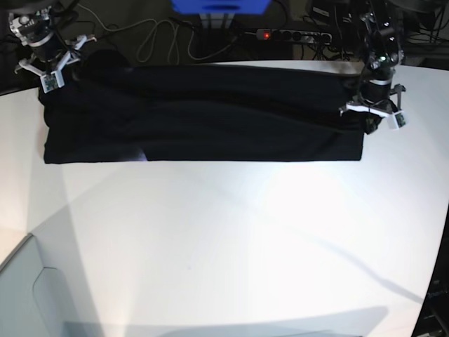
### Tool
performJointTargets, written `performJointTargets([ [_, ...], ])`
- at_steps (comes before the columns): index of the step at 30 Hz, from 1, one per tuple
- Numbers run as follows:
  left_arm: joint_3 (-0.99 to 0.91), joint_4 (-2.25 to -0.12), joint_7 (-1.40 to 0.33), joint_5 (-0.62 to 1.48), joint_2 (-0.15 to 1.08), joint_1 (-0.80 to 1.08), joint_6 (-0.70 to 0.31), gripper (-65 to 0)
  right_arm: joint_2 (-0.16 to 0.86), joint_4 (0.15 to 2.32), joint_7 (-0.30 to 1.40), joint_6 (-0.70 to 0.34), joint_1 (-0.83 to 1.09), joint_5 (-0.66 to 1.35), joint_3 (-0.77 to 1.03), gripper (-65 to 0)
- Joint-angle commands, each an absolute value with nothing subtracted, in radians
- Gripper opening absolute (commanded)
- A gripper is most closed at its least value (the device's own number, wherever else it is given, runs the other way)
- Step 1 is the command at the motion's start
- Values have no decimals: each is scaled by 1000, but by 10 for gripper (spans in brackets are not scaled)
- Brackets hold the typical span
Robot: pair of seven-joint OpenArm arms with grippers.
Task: Fold the T-shirt properly
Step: 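Drag the folded strip's ends back toward the arms with both grippers, then regrasp the strip's ends with both grippers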
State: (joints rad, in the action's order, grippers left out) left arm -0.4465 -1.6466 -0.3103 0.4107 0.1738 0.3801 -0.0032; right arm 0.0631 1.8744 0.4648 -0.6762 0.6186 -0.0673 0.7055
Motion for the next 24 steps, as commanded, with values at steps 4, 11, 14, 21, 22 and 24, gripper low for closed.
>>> performJointTargets([
  [4,-453,-1669,-289,414,182,389,-1,-587,84,1899,446,-698,625,-53,727,-192],
  [11,-453,-1669,-289,414,182,406,-1,-254,27,1960,446,-698,575,-50,860,-183],
  [14,-453,-1670,-288,415,183,423,-1,-135,16,1974,453,-698,558,-50,889,-183],
  [21,-450,-1678,-289,538,193,437,-2,-97,15,1968,455,-698,568,-53,796,-183],
  [22,-447,-1676,-289,545,194,437,-2,-97,15,1963,455,-698,570,-53,782,-183],
  [24,-446,-1675,-289,547,194,432,-2,-97,13,1946,455,-698,570,-53,753,-183],
])
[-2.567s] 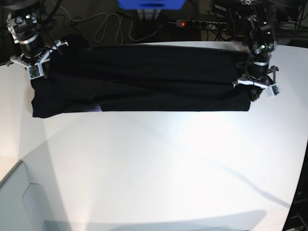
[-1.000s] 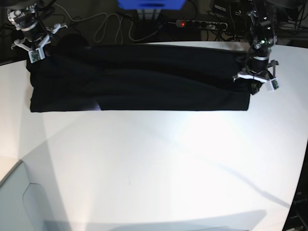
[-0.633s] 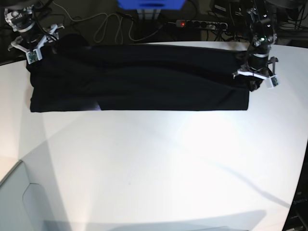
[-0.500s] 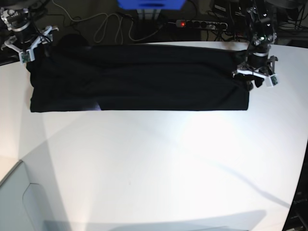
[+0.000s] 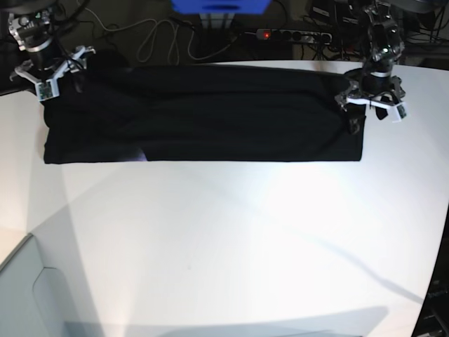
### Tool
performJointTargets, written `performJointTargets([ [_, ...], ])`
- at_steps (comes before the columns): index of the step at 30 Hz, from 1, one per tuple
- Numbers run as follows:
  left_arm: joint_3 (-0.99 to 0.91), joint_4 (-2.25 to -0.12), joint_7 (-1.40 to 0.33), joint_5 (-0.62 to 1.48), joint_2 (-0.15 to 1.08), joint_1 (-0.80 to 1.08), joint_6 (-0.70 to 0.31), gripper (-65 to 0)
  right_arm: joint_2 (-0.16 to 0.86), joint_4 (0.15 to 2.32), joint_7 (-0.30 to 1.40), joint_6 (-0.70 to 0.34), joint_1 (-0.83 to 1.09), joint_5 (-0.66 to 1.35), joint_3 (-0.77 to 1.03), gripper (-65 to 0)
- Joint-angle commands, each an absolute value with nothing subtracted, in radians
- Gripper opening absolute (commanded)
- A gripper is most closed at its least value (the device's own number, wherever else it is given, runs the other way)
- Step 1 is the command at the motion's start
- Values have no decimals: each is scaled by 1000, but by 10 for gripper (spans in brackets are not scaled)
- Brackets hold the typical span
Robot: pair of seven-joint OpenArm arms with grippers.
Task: Fold the T-shirt properly
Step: 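Regrasp the strip's ends with both grippers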
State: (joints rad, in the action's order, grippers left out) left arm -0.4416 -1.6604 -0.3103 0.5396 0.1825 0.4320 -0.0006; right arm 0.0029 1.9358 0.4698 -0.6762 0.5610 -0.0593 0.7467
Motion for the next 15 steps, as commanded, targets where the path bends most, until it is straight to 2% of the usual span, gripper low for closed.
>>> performJointTargets([
  [1,-444,-1672,-289,550,194,432,-2,-97,13,1936,455,-698,567,-53,739,-183],
  [15,-415,-1580,-289,555,183,435,-2,-98,35,1793,453,-698,486,-53,687,-183],
])
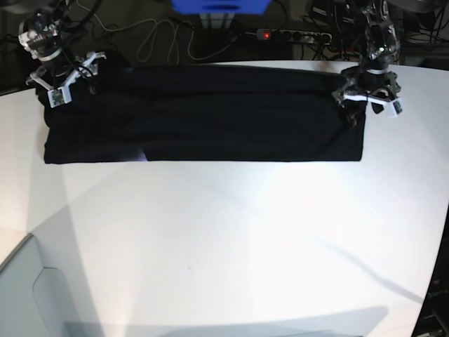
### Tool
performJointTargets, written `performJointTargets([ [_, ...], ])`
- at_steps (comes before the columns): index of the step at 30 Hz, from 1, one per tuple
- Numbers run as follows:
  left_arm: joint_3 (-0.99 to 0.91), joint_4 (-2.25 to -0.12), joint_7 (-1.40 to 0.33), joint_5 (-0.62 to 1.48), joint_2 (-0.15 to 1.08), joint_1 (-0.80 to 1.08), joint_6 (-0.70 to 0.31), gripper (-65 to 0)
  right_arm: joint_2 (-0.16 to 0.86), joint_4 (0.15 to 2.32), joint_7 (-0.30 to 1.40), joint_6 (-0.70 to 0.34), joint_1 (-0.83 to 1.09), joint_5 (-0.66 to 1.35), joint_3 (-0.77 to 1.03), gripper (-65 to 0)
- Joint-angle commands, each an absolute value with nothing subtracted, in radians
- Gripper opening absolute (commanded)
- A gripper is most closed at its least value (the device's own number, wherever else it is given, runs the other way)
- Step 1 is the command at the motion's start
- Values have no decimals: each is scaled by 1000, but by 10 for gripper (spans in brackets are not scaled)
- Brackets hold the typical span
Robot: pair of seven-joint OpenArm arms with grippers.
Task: Fold the T-shirt properly
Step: 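Regrasp the strip's ends with both grippers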
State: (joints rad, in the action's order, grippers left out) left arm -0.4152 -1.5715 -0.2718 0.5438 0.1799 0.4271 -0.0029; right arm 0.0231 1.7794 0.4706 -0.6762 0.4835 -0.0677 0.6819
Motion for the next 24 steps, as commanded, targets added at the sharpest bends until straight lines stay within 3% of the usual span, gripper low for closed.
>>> performJointTargets([
  [1,-415,-1580,-289,556,182,435,-2,-99,36,1793,453,-698,483,-53,685,-183],
  [3,-415,-1581,-289,556,182,437,-2,-101,36,1793,455,-698,466,-54,685,-183],
  [5,-415,-1580,-289,556,182,437,-2,-158,38,1791,455,-698,460,-54,685,-183],
  [10,-415,-1575,-289,556,182,433,-2,-471,50,1751,455,-698,432,-54,682,-183],
  [11,-415,-1575,-289,556,182,432,-2,-510,51,1735,455,-698,420,-54,682,-183],
  [17,-417,-1575,-288,556,180,432,-2,-544,104,1635,449,-698,394,-54,642,-183],
  [20,-423,-1575,-288,556,180,432,-2,-650,113,1604,449,-698,369,-54,642,-183],
  [24,-426,-1575,-286,556,180,432,-2,-650,128,1575,449,-698,344,-54,642,-183],
])
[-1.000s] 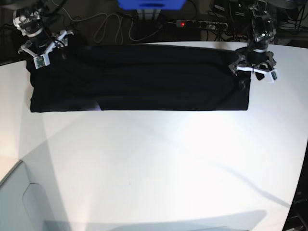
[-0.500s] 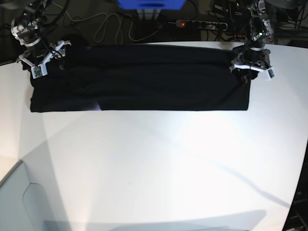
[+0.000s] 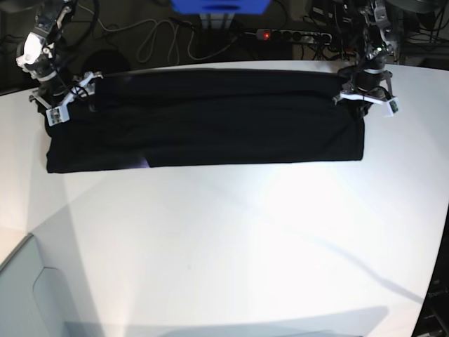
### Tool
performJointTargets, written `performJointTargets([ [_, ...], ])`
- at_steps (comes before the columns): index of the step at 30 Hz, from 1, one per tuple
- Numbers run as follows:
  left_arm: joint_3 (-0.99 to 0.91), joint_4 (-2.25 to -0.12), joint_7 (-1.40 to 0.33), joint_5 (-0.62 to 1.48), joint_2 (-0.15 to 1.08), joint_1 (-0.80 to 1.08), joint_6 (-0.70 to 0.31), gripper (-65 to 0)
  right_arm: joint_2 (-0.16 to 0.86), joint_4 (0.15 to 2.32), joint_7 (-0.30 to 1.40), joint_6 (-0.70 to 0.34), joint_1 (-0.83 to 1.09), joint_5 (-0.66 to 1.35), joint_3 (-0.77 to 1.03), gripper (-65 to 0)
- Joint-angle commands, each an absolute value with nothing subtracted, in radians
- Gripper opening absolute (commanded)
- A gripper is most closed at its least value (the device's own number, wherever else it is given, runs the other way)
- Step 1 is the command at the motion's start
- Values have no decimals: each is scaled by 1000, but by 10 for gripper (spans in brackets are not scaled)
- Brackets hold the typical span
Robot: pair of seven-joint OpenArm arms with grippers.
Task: Fold the T-shirt properly
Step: 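Regrasp the strip's ends with both grippers, then fold the strip end held by the left gripper toward the right gripper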
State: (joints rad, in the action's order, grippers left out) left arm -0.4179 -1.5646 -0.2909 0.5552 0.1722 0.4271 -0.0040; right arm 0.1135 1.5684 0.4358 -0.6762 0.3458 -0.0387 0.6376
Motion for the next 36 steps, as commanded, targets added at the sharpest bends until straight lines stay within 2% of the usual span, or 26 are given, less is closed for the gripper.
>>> performJointTargets([
  [1,-426,-1577,-285,556,180,432,-2,-650,131,1572,450,-698,337,-54,642,-183],
  [5,-455,-1601,-288,565,180,427,-2,-650,133,1557,455,-698,311,-58,641,-182],
  [12,-450,-1759,-291,668,180,440,-2,-650,117,1557,447,-698,286,-206,591,-180],
  [17,-367,-1906,-291,664,133,481,-2,-650,114,1558,447,-698,282,-206,585,-180],
  [26,-44,-1988,-289,653,133,490,8,-650,114,1558,447,-698,280,-206,565,-179],
  [31,124,-1963,-289,489,122,417,8,-650,114,1558,447,-698,280,-206,564,-179],
  [36,255,-1851,-289,383,88,325,8,-650,117,1558,447,-698,280,-206,564,-179],
])
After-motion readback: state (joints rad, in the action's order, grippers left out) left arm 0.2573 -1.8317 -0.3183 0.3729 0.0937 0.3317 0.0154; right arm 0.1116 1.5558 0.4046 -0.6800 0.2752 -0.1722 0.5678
